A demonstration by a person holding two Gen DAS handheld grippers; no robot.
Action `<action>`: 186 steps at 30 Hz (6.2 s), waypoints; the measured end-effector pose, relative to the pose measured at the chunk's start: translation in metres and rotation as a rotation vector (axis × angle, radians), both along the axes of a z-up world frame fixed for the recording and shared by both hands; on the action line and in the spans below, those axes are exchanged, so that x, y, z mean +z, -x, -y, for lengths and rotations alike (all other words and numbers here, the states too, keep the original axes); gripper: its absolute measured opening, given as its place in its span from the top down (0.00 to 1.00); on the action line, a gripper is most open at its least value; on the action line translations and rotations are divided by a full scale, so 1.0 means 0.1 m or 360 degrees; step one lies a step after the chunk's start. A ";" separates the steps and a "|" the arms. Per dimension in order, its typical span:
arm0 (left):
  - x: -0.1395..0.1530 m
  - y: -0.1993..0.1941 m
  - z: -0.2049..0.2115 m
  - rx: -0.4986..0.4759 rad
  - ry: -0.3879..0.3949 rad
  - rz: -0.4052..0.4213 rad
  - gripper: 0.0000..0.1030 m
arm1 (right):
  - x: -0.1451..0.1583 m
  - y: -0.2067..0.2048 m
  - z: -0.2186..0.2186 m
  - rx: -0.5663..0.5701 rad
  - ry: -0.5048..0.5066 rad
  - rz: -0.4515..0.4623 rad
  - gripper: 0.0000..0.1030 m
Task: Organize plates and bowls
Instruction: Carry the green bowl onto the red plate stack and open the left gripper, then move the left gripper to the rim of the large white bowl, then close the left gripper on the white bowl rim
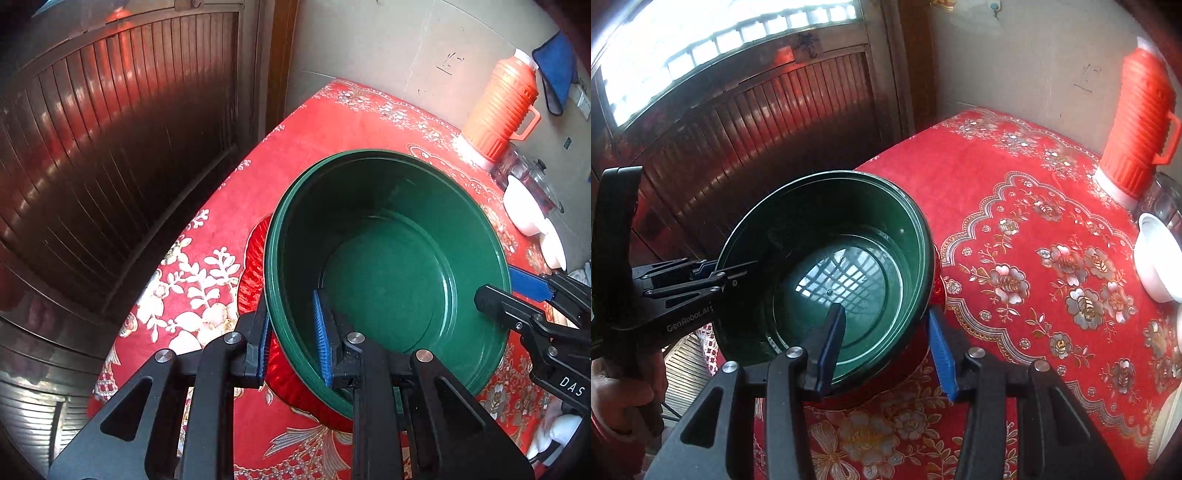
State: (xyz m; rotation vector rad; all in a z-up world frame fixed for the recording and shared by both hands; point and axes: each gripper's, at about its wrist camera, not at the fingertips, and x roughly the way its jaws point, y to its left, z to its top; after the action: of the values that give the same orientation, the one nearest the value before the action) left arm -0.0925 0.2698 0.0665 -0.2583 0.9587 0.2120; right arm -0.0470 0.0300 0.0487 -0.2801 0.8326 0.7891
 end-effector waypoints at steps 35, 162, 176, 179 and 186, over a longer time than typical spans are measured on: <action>0.34 0.08 0.12 0.0029 -0.0093 0.0239 0.43 | 0.07 -0.08 0.10 -0.0057 -0.0044 -0.0056 0.39; -0.37 -3.26 3.47 -0.0588 -0.0072 -0.0160 0.49 | 0.00 -3.14 2.83 -0.0720 -0.0092 -0.0311 0.71; -0.38 -3.07 3.21 -0.0564 -0.0006 -0.0215 0.69 | -0.01 -2.80 2.60 -0.0640 -0.0027 -0.0306 0.71; -0.38 -3.03 3.13 -0.0550 0.0032 -0.0227 0.76 | -0.01 -2.68 2.59 -0.0630 -0.0024 -0.0305 0.71; -0.36 -2.99 2.99 -0.0495 0.0126 -0.0247 0.79 | -0.02 -2.50 2.58 -0.0668 -0.0038 -0.0286 0.71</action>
State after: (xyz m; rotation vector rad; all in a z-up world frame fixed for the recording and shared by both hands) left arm 0.2061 -0.0297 0.0310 -0.1639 1.1483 -0.0927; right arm 0.2029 -0.2278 0.0472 -0.0085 1.0086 0.4334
